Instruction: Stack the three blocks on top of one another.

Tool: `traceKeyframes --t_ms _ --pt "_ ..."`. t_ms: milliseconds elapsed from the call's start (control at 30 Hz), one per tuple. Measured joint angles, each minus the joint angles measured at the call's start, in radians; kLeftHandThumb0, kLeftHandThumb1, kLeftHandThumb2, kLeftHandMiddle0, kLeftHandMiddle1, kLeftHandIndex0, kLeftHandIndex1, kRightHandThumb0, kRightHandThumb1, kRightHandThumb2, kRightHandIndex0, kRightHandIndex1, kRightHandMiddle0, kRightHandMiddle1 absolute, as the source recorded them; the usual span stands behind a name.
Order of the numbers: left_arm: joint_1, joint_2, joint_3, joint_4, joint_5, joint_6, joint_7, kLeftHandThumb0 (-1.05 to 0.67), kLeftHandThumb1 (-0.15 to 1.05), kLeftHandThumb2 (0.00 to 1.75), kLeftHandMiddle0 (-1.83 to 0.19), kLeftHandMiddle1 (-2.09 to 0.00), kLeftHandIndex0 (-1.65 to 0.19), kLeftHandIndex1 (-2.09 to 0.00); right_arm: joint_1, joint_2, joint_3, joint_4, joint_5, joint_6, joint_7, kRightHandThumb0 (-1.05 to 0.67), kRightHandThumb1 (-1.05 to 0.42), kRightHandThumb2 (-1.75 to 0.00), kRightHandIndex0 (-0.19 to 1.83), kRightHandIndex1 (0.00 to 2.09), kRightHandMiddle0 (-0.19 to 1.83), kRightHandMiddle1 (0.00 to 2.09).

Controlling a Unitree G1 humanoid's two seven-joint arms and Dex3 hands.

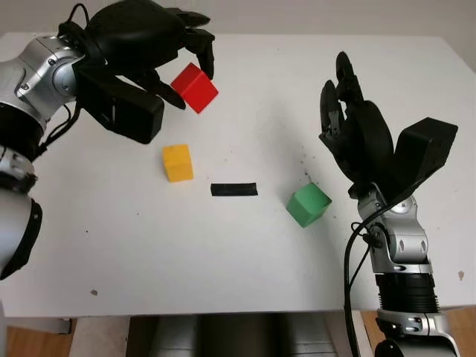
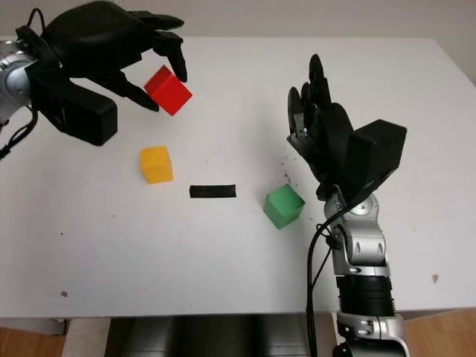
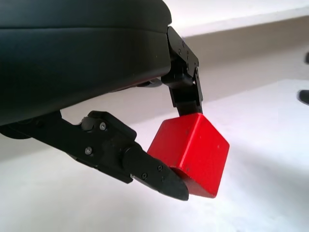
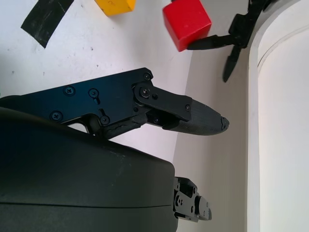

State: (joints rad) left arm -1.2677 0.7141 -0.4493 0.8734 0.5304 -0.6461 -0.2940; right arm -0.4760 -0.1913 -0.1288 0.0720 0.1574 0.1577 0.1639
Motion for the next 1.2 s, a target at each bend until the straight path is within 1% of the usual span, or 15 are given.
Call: traceKeyframes --t_ms 67,167,267,367,467,600,667,833,1000,1200 --pt "0.022 -0.013 0.031 -0.037 -0.049 0.021 -0.06 -0.4 0.94 0.06 -0.23 -0.05 -0.4 -1.47 0.0 0.0 0.0 0.0 0.001 -0.001 0.007 -0.62 -1.05 -0.68 -0.19 0.0 -0.19 0.0" --pt "0.034 -0.035 0.066 -0.083 -0.103 0.049 -0.125 -0.42 0.95 0.06 -0.22 -0.05 -0.38 -1.53 0.0 0.0 0.0 0.0 0.001 -0.005 0.007 -0.62 -1.05 -0.68 -0.19 0.0 -0.19 0.0" --pt "0.054 -0.054 0.101 -0.125 -0.148 0.117 -0.185 -0.46 0.95 0.06 -0.23 -0.06 -0.38 -1.58 0.001 0.0 0.0 0.0 0.001 -0.005 0.006 -0.61 -1.05 -0.68 -0.19 0.0 -0.19 0.0" --pt "0.111 -0.08 0.132 -0.197 -0.186 0.209 -0.225 -0.45 0.95 0.05 -0.23 -0.05 -0.36 -1.6 0.001 0.0 0.001 0.0 -0.001 -0.005 0.003 -0.61 -1.05 -0.69 -0.19 0.0 -0.19 0.0" --pt "0.176 -0.096 0.144 -0.245 -0.187 0.239 -0.228 -0.41 0.94 0.05 -0.24 -0.06 -0.35 -1.58 0.002 0.0 0.002 0.0 -0.003 -0.005 0.003 -0.6 -1.05 -0.69 -0.19 0.0 -0.19 0.0" --pt "0.234 -0.105 0.145 -0.285 -0.147 0.223 -0.193 -0.39 0.95 0.06 -0.23 -0.05 -0.34 -1.52 0.003 0.0 0.001 0.0 -0.001 -0.01 0.009 -0.6 -1.05 -0.69 -0.19 0.0 -0.19 0.0" --pt "0.248 -0.104 0.142 -0.296 -0.113 0.206 -0.181 -0.39 0.95 0.06 -0.23 -0.05 -0.33 -1.55 0.003 0.0 0.001 0.0 0.0 -0.012 0.009 -0.6 -1.05 -0.68 -0.19 0.0 -0.19 0.0" --pt "0.252 -0.112 0.126 -0.297 -0.069 0.147 -0.174 -0.37 0.97 0.06 -0.22 -0.05 -0.29 -1.68 0.004 0.0 0.001 0.0 0.0 -0.012 0.005 -0.6 -1.05 -0.68 -0.19 0.0 -0.19 0.0" --pt "0.258 -0.117 0.1 -0.314 -0.032 0.14 -0.213 -0.33 0.98 0.06 -0.22 -0.05 -0.25 -1.72 0.005 0.0 0.001 -0.002 0.0 -0.012 0.003 -0.61 -1.05 -0.68 -0.19 0.0 -0.19 0.0" --pt "0.269 -0.125 0.086 -0.335 0.0 0.134 -0.219 -0.32 0.97 0.05 -0.23 -0.06 -0.26 -1.69 0.008 0.0 0.003 -0.009 0.0 -0.012 0.004 -0.61 -1.05 -0.68 -0.19 0.0 -0.19 0.0"
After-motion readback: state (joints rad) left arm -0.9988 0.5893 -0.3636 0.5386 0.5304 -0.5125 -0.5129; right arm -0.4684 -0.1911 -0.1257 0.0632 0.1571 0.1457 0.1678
